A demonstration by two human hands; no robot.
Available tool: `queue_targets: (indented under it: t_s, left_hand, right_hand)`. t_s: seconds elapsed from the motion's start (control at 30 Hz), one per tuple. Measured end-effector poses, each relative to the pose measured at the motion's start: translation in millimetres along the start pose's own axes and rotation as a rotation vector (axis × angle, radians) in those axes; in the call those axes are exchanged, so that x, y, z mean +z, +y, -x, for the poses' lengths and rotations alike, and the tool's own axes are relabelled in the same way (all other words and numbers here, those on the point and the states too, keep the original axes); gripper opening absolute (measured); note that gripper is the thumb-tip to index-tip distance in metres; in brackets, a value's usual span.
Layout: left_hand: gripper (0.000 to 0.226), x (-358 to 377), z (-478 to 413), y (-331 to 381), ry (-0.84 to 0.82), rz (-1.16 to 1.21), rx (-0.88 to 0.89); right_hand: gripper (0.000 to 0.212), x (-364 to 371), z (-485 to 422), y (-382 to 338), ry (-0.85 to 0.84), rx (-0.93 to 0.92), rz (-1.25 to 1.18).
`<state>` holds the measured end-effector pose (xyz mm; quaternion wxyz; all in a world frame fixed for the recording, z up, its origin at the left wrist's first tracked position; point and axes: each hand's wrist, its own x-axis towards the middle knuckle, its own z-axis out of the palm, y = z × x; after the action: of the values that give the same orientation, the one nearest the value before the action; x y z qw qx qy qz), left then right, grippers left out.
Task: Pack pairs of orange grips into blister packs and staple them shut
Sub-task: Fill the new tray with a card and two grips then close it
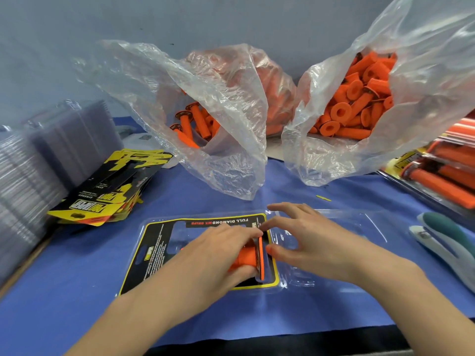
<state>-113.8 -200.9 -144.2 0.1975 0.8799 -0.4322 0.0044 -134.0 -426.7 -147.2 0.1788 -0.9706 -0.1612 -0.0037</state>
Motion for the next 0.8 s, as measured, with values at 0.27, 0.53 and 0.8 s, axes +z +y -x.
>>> queue_targets:
  t_s: [0.27,0.53,0.8]
  left_hand:
    - [0.057,3.8,-0.3,-2.7,-0.053,-0.12,0.028]
    - [0.045,-20.1,5.4,-3.8,0.09,0.012,-0.004]
    - [0.026,-84.5,-72.4,-61.9,0.52,0.131,-0.369]
  right_hand:
    - [0.039,1.2,0.7,1.3,0.003,-0.007,-0.009]
    - [0.043,-14.2,-2.2,-0.9,0.031,-0.004,-0.189]
    - [0.028,-44.3,-70.1,-7.6,0.311,0.022,-0.311]
